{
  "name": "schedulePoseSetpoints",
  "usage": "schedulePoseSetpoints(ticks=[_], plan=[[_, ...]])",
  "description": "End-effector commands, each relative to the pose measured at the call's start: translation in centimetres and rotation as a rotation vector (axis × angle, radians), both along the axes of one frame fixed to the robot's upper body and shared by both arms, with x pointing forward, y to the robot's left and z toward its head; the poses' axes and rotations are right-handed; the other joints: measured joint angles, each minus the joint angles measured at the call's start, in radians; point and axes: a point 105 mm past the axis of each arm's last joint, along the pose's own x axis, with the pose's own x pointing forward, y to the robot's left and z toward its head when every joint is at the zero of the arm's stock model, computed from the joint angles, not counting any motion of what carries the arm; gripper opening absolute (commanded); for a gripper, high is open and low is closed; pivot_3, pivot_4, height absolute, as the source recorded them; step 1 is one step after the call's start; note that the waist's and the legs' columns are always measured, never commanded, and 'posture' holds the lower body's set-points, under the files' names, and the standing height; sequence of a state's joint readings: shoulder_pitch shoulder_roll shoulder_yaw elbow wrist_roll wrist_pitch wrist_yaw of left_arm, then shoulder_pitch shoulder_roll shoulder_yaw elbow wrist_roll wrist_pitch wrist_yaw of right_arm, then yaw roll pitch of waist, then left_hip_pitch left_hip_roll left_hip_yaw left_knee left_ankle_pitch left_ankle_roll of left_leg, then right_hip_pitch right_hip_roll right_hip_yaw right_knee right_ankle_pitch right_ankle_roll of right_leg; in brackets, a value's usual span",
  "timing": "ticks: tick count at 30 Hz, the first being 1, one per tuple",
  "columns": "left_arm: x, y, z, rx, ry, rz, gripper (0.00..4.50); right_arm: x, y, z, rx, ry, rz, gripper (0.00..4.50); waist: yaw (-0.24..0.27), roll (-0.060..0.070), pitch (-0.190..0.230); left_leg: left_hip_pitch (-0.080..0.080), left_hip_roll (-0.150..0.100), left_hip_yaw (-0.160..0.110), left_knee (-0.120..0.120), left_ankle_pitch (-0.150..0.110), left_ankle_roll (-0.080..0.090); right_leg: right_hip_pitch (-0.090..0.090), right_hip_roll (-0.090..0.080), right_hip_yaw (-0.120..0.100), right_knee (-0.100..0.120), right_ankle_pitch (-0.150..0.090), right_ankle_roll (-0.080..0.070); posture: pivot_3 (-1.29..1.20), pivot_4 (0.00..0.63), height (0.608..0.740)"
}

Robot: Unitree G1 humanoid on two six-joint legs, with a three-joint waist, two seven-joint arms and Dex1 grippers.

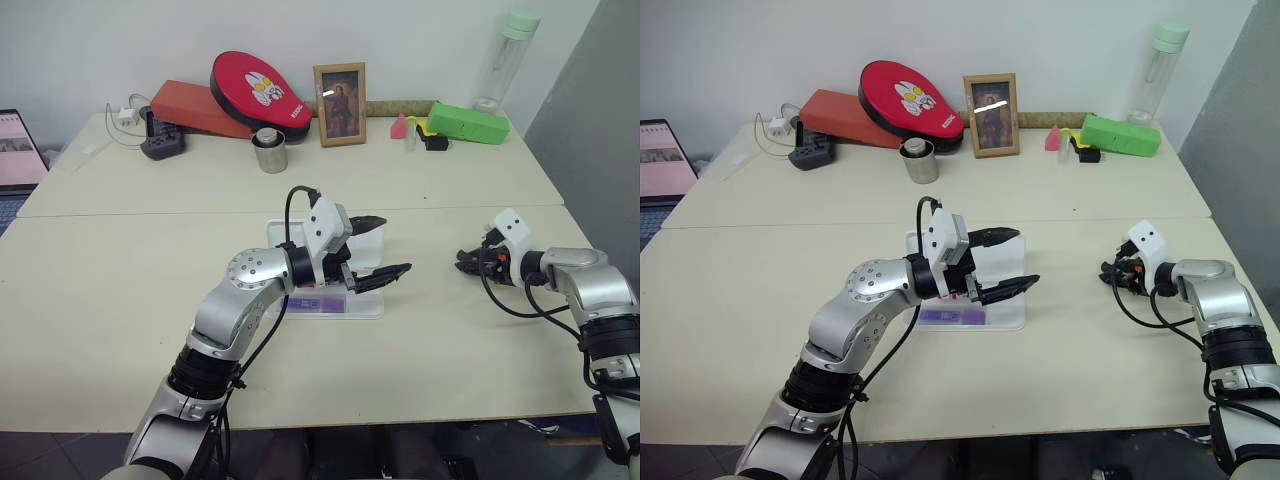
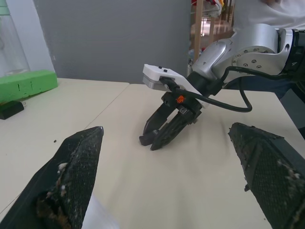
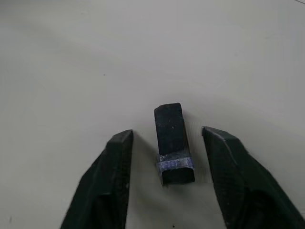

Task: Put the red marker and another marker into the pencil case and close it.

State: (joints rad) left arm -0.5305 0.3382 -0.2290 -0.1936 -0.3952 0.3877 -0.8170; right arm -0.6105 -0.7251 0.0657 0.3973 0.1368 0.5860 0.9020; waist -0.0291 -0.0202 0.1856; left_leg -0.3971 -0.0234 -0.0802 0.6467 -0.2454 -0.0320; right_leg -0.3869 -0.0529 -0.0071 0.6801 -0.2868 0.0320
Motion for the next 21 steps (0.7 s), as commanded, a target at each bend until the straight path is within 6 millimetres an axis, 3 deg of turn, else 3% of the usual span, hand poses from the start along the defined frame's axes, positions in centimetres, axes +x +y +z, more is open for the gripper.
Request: schedulePoseSetpoints(ticks=[1,4,9,12,15,21], plan=[[-0.4,-0.1,1.6,-0.032,-0.054,-0.008,4.5,0.2,0.2,0.7,-0.004,-0.016,0.012,1.06,0.0,0.0,0.0,0.0,0.0,0.0,0.0,0.0,0.0,0.0,0.0,0.0,0.0,0.0,0.0,0.0,0.15,0.74],[-0.4,0.0,1.6,-0.03,-0.054,-0.01,4.5,0.3,0.2,1.1,0.002,-0.029,0.009,0.33,0.0,0.0,0.0,0.0,0.0,0.0,0.0,0.0,0.0,0.0,0.0,0.0,0.0,0.0,0.0,0.0,0.15,0.74],[-0.5,0.5,1.4,-0.012,-0.051,-0.016,4.5,0.0,1.4,3.1,0.016,-0.106,0.082,0.31,-0.001,0.0,0.0,0.0,0.0,0.0,0.0,0.0,0.0,0.0,0.0,0.0,0.0,0.0,0.0,0.0,0.15,0.74],[-0.8,2.1,1.3,0.022,-0.05,-0.006,4.5,-1.7,5.0,5.3,0.021,-0.201,0.296,0.31,-0.004,0.0,0.0,0.0,0.0,-0.001,0.0,0.0,0.0,-0.001,0.0,0.0,0.0,0.0,0.0,0.0,0.15,0.74],[-1.8,4.7,1.4,0.041,-0.021,-0.01,4.5,-4.5,10.4,5.9,0.055,-0.197,0.523,0.31,-0.009,0.0,0.0,0.0,0.002,-0.002,-0.001,0.0,0.0,-0.001,0.001,0.001,0.0,0.0,0.0,0.0,0.15,0.74],[-3.5,9.7,1.1,0.113,0.038,0.042,4.5,-7.5,17.5,3.9,0.057,-0.12,0.743,0.31,-0.002,0.0,0.0,0.001,0.001,-0.006,0.0,0.0,0.0,0.0,0.001,0.0,0.0,0.0,0.0,0.0,0.15,0.74]])
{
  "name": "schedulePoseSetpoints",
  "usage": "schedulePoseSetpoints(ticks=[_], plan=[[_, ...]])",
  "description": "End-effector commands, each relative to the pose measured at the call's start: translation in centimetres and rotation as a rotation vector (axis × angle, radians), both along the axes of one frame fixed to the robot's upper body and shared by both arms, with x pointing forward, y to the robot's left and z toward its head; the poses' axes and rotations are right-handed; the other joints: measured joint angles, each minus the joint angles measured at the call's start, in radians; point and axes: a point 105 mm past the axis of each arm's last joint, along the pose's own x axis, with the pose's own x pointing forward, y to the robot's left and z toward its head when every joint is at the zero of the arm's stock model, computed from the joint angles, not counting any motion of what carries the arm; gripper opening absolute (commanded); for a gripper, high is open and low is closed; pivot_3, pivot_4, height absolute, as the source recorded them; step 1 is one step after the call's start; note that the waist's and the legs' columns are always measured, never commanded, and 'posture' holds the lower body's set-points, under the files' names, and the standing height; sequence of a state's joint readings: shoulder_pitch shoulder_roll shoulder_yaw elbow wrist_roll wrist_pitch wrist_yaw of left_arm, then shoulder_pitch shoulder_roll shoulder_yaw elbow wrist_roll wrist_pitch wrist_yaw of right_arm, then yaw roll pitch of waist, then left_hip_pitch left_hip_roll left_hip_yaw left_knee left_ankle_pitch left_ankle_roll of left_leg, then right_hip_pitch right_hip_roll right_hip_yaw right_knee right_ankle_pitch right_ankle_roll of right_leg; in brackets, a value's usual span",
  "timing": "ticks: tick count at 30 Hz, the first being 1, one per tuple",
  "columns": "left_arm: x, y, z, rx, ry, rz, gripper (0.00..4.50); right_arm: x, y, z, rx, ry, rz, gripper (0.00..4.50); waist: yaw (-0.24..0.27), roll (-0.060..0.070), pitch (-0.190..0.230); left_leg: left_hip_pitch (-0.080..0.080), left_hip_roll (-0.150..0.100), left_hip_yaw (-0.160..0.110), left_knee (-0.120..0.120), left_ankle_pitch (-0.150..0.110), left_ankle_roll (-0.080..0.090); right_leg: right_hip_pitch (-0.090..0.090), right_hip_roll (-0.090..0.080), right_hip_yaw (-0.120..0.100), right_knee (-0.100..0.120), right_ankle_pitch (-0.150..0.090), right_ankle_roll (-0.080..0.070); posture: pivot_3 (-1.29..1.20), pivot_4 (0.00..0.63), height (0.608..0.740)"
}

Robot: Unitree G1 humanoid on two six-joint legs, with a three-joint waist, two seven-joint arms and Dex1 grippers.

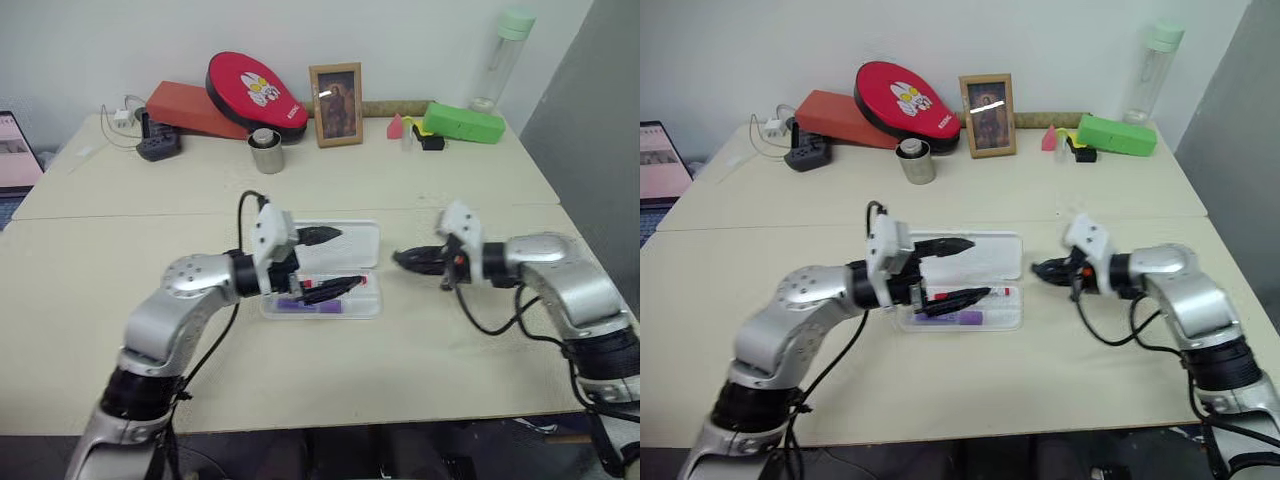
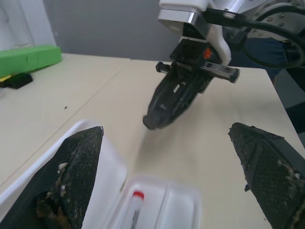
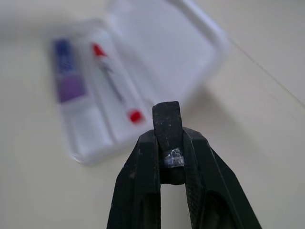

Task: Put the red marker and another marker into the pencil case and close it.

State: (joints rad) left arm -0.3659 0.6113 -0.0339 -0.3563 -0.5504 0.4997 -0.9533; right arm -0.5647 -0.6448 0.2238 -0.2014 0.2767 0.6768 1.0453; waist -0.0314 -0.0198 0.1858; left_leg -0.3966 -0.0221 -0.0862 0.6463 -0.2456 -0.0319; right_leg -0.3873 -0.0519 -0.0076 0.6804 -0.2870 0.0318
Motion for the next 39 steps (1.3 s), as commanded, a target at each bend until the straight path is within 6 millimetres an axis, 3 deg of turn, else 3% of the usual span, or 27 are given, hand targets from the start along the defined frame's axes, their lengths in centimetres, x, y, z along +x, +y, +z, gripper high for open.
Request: schedulePoseSetpoints(ticks=[1,8,12,19,26,34,39], plan=[[-1.4,3.2,1.4,0.029,-0.023,0.025,4.5,-1.6,4.0,-1.2,-0.051,0.008,0.124,0.31,0.0,0.0,0.0,0.0,0.0,0.0,0.0,0.0,0.0,0.0,0.0,0.0,0.0,0.0,0.0,0.0,0.15,0.74],[-2.7,6.4,2.0,0.075,0.016,0.072,4.5,-1.0,5.1,-3.5,-0.108,0.026,0.125,0.31,0.009,0.0,0.0,-0.001,-0.002,0.0,0.0,0.0,0.0,-0.001,-0.002,0.0,-0.001,0.0,0.0,0.0,0.15,0.74],[-2.9,6.1,2.8,0.046,0.006,0.075,4.5,-0.3,4.8,-3.3,-0.109,0.017,0.109,0.31,0.005,0.0,0.0,-0.001,-0.001,0.0,0.0,0.0,0.0,-0.001,-0.002,-0.001,-0.001,0.0,0.0,0.0,0.15,0.74],[-3.3,5.4,2.0,0.058,0.036,0.073,4.5,-0.6,3.9,-2.3,-0.102,0.014,0.134,0.31,0.003,0.0,0.0,-0.001,-0.001,0.0,0.0,0.0,0.0,-0.001,-0.001,0.0,0.0,0.0,0.0,0.0,0.15,0.74],[-3.0,4.9,2.2,0.046,0.029,0.061,4.5,-0.1,3.0,-3.1,-0.129,0.036,0.098,0.31,0.003,0.0,0.0,0.0,-0.001,0.0,0.0,0.0,0.0,-0.001,-0.001,0.0,0.0,0.0,0.0,0.0,0.15,0.74],[-2.7,4.5,2.4,0.042,0.022,0.054,4.5,0.2,3.1,-2.7,-0.12,0.023,0.09,2.72,0.002,0.0,0.0,0.0,-0.001,0.0,0.0,0.0,0.0,-0.001,-0.001,0.0,0.0,0.0,0.0,0.0,0.15,0.74],[-2.7,4.4,2.4,0.042,0.02,0.057,4.5,0.3,3.3,-2.0,-0.087,0.026,0.094,3.94,0.002,0.0,0.0,-0.001,-0.001,0.0,0.0,0.0,0.0,-0.001,-0.001,0.0,0.0,0.0,0.0,0.0,0.15,0.74]])
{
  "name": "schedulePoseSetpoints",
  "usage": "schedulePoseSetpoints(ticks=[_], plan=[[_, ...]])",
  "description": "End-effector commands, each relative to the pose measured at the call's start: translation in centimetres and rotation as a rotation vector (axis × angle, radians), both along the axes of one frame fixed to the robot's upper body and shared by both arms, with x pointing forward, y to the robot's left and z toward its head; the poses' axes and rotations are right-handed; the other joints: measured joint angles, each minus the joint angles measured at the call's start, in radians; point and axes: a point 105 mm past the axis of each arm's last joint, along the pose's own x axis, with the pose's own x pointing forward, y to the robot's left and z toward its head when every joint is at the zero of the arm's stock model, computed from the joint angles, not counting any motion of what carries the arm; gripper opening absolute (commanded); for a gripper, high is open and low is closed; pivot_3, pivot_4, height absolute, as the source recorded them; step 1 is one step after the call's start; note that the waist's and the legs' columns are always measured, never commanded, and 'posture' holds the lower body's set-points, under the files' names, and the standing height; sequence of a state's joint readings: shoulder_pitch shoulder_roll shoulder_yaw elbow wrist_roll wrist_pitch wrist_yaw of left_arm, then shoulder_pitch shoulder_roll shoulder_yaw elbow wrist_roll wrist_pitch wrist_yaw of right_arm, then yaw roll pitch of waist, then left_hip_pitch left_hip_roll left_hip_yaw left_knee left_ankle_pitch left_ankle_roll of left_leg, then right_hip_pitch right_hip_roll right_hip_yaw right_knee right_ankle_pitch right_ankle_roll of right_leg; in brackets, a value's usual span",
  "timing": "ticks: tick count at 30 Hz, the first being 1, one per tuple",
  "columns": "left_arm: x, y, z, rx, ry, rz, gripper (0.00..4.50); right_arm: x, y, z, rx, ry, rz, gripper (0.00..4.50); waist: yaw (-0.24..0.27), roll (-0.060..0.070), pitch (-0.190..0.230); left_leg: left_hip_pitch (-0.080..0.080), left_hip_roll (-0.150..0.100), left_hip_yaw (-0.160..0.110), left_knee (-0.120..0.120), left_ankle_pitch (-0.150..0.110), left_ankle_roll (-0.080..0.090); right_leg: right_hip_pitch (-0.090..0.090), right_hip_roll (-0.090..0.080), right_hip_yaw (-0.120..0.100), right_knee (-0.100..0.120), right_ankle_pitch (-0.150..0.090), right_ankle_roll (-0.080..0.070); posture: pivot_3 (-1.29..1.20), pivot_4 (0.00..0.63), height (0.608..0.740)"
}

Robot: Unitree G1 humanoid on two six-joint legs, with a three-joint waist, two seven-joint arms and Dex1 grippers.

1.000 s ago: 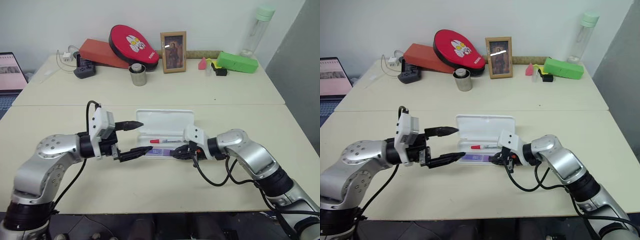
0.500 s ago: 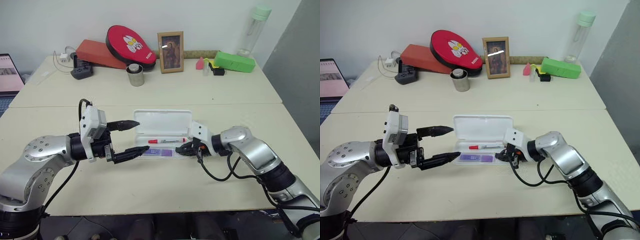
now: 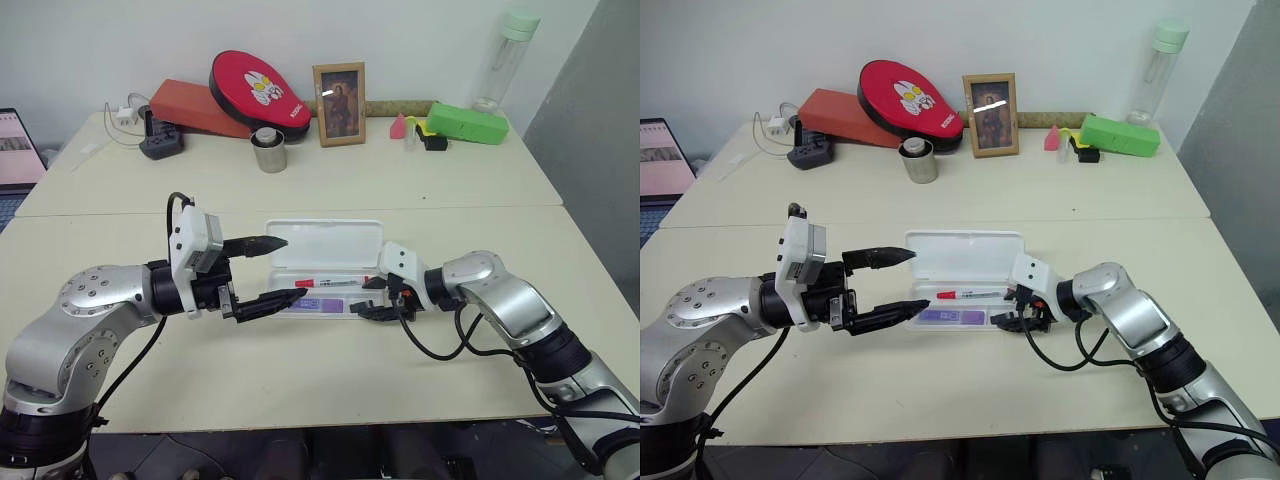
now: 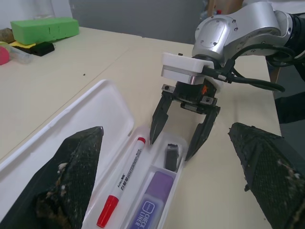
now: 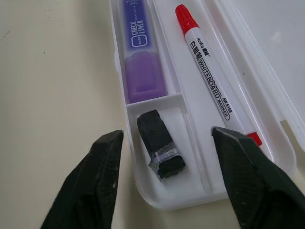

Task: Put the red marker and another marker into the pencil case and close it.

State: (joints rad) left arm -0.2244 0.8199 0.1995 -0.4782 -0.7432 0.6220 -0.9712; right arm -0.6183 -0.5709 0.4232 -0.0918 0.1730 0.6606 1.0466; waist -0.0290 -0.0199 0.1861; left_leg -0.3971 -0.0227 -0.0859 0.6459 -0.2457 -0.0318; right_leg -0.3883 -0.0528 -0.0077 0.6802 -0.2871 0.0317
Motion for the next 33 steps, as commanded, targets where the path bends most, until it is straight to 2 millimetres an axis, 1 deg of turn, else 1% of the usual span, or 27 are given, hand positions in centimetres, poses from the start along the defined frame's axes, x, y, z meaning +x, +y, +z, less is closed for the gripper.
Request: schedulePoseSetpoints(ticks=[1,2,4,6,8,11,12,13,15,16,18,21,25,26,29,33], plan=[[-0.3,-0.5,0.5,-0.005,-0.029,-0.023,4.5,0.5,0.3,2.0,0.04,-0.057,0.013,4.23,0.0,0.0,0.0,0.0,0.0,0.0,0.0,0.0,0.0,0.0,0.0,0.0,0.0,0.0,0.0,0.0,0.15,0.74],[-0.3,-0.5,0.6,-0.007,-0.029,-0.021,4.5,0.4,0.3,2.1,0.042,-0.058,0.015,4.43,0.0,0.0,0.0,0.0,0.0,0.0,0.0,0.0,0.0,0.0,0.0,0.0,0.0,0.0,0.0,0.0,0.15,0.74],[-0.2,-0.4,0.6,-0.005,-0.031,-0.012,4.5,0.3,0.4,2.9,0.071,-0.06,0.026,4.48,0.0,0.0,0.0,0.0,0.0,0.0,0.0,0.0,0.0,0.0,0.0,0.0,0.0,0.0,0.0,0.0,0.15,0.74],[0.1,0.1,1.1,-0.031,-0.05,0.026,4.5,0.0,0.7,5.3,0.158,-0.075,0.054,4.48,0.0,0.0,0.0,0.0,0.0,0.0,0.0,0.0,0.0,0.0,0.0,0.0,0.0,0.0,0.0,0.0,0.15,0.74],[0.5,0.6,1.7,-0.065,-0.068,0.063,4.5,0.0,0.6,6.9,0.198,-0.085,0.07,4.48,0.0,0.0,0.0,0.0,0.0,0.0,0.0,0.0,0.0,0.0,0.0,0.0,0.0,0.0,0.0,0.0,0.15,0.74],[1.1,1.4,2.5,-0.117,-0.099,0.127,4.5,0.6,0.5,9.9,0.275,-0.123,0.079,4.48,-0.001,0.0,0.0,0.0,0.0,0.0,0.0,0.0,0.0,0.0,0.0,0.0,0.0,0.0,0.0,0.0,0.15,0.74],[1.2,1.6,2.7,-0.13,-0.108,0.146,4.5,0.7,0.5,10.5,0.295,-0.13,0.083,4.48,-0.001,0.0,0.0,0.0,0.0,0.0,0.0,0.0,0.0,0.0,0.0,0.0,0.0,0.0,0.0,0.0,0.15,0.74],[1.6,1.9,3.2,-0.156,-0.125,0.174,4.5,1.2,0.5,11.4,0.325,-0.141,0.07,4.48,-0.001,0.0,0.0,0.0,0.0,0.0,0.0,0.0,0.0,0.0,0.0,0.0,0.0,0.0,0.0,0.0,0.15,0.74],[1.9,2.6,4.1,-0.194,-0.152,0.214,4.5,3.9,0.2,12.9,0.34,-0.2,-0.024,4.48,-0.002,0.0,0.0,0.0,0.0,0.0,0.0,0.0,0.0,0.0,0.0,0.0,0.0,0.0,0.0,0.0,0.15,0.74],[2.3,3.0,4.5,-0.216,-0.17,0.244,4.5,5.7,-0.2,13.1,0.318,-0.235,-0.091,4.48,-0.004,0.0,0.0,0.0,0.0,0.0,0.0,0.0,0.0,0.0,0.0,0.0,0.0,0.0,0.0,0.0,0.15,0.74],[2.7,3.5,5.0,-0.241,-0.188,0.279,4.5,7.9,-0.6,13.1,0.285,-0.261,-0.173,4.48,-0.003,0.0,0.0,0.001,0.0,0.001,0.0,0.0,0.0,0.0,0.0,0.001,0.001,0.0,0.0,0.0,0.15,0.74],[3.0,3.9,5.0,-0.241,-0.201,0.309,4.5,10.3,-0.8,12.5,0.263,-0.253,-0.258,3.97,-0.003,0.0,0.0,0.001,0.0,0.002,-0.001,0.0,0.0,0.0,0.0,0.001,0.0,0.0,0.0,0.0,0.15,0.74],[3.0,4.2,4.9,-0.241,-0.204,0.325,4.5,12.5,-1.2,11.6,0.205,-0.28,-0.33,2.85,-0.003,0.0,0.0,-0.001,0.0,0.003,-0.001,0.002,-0.003,-0.002,0.0,0.001,-0.001,0.0,0.0,0.0,0.15,0.74],[3.0,4.2,4.9,-0.241,-0.207,0.331,4.5,12.7,-1.3,11.3,0.193,-0.281,-0.339,2.52,-0.003,0.0,0.0,-0.001,0.0,0.003,-0.001,0.002,-0.004,-0.002,0.0,0.001,-0.001,0.0,0.0,0.0,0.15,0.74],[3.0,4.5,4.8,-0.241,-0.21,0.347,4.5,12.8,-1.1,10.9,0.183,-0.265,-0.315,1.92,-0.003,0.0,0.0,-0.001,0.0,0.003,-0.001,0.002,-0.004,-0.002,0.0,0.002,0.0,0.0,0.0,0.0,0.15,0.74],[2.8,4.6,4.8,-0.247,-0.208,0.353,4.5,12.6,-0.8,10.4,0.159,-0.26,-0.284,0.79,-0.003,0.0,0.0,-0.001,0.0,0.003,-0.001,0.002,-0.003,-0.002,0.0,0.002,0.0,0.0,0.0,0.0,0.15,0.74]])
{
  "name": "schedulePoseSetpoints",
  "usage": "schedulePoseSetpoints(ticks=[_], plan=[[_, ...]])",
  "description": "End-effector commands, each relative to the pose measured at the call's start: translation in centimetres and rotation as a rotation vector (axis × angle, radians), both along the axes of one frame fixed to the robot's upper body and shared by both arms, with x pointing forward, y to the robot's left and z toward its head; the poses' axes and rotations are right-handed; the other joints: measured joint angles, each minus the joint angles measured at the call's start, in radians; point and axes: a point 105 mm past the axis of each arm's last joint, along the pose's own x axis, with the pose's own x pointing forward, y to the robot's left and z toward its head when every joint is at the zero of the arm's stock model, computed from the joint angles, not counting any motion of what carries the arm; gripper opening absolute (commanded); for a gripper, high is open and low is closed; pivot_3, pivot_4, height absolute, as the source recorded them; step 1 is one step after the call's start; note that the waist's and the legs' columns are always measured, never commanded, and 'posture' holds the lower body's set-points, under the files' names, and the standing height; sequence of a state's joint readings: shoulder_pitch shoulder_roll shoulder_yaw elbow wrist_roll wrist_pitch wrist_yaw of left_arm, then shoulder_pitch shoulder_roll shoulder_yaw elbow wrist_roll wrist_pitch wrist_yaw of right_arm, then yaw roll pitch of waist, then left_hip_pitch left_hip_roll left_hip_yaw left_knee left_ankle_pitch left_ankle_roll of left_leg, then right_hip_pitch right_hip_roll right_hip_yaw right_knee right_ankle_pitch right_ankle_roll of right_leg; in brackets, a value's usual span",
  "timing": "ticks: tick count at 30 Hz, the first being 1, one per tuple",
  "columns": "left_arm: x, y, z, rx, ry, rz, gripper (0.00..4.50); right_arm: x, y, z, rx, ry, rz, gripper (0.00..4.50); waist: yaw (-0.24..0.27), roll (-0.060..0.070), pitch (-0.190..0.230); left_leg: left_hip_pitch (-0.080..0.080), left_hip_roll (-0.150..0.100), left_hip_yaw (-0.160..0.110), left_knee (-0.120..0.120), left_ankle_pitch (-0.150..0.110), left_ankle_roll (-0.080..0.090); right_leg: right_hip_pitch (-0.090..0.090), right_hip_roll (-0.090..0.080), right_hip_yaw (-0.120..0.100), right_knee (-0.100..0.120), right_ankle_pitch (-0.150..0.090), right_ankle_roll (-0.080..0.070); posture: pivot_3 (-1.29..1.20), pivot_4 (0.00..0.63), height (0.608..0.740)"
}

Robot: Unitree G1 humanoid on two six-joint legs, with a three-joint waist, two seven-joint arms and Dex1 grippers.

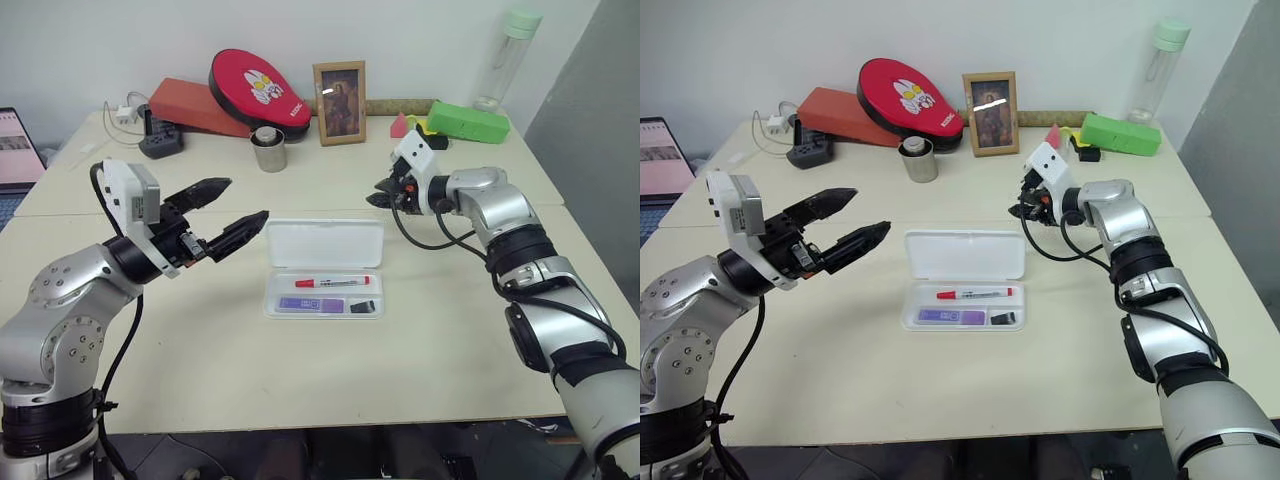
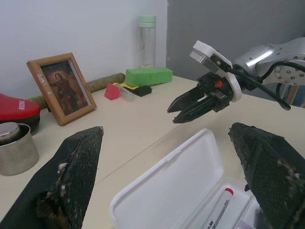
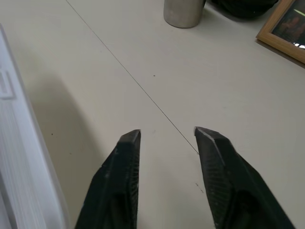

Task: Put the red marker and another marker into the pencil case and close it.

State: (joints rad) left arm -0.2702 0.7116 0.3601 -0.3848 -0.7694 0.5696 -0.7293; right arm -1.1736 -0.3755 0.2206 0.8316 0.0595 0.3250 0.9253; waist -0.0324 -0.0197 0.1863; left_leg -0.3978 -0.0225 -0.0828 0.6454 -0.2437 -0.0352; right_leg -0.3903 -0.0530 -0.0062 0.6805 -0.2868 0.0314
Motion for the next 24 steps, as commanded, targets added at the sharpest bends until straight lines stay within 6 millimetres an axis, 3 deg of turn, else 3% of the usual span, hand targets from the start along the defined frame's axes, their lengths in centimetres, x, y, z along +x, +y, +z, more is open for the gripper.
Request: schedulePoseSetpoints(ticks=[1,4,16,24], plan=[[-0.5,0.3,1.1,-0.002,-0.057,0.015,4.5,-0.2,0.8,1.6,-0.011,-0.052,0.054,0.56,0.0,0.0,0.0,0.0,0.0,0.0,0.0,0.0,0.0,0.0,0.0,0.0,0.0,0.0,0.0,0.0,0.15,0.74],[-0.6,0.3,1.0,-0.001,-0.054,0.014,4.5,-0.4,1.0,1.4,-0.024,-0.041,0.079,0.01,0.0,0.0,0.0,0.0,0.0,0.0,0.0,0.0,0.0,0.0,0.0,0.0,0.0,0.0,0.0,0.0,0.15,0.74],[-0.7,-0.3,0.4,0.011,-0.03,-0.026,4.5,-3.6,1.9,-1.0,-0.118,0.023,0.273,0.01,0.0,0.0,0.0,0.0,0.0,-0.001,0.0,0.0,0.0,0.0,0.0,0.0,0.0,0.0,0.0,0.0,0.15,0.74],[-2.7,-0.9,-1.5,0.134,0.075,-0.149,4.5,-7.0,2.7,-1.2,-0.15,0.014,0.424,0.01,0.001,0.0,0.0,0.0,0.0,-0.001,0.0,-0.002,0.003,0.0,0.0,0.0,0.0,0.0,0.0,0.0,0.15,0.74]])
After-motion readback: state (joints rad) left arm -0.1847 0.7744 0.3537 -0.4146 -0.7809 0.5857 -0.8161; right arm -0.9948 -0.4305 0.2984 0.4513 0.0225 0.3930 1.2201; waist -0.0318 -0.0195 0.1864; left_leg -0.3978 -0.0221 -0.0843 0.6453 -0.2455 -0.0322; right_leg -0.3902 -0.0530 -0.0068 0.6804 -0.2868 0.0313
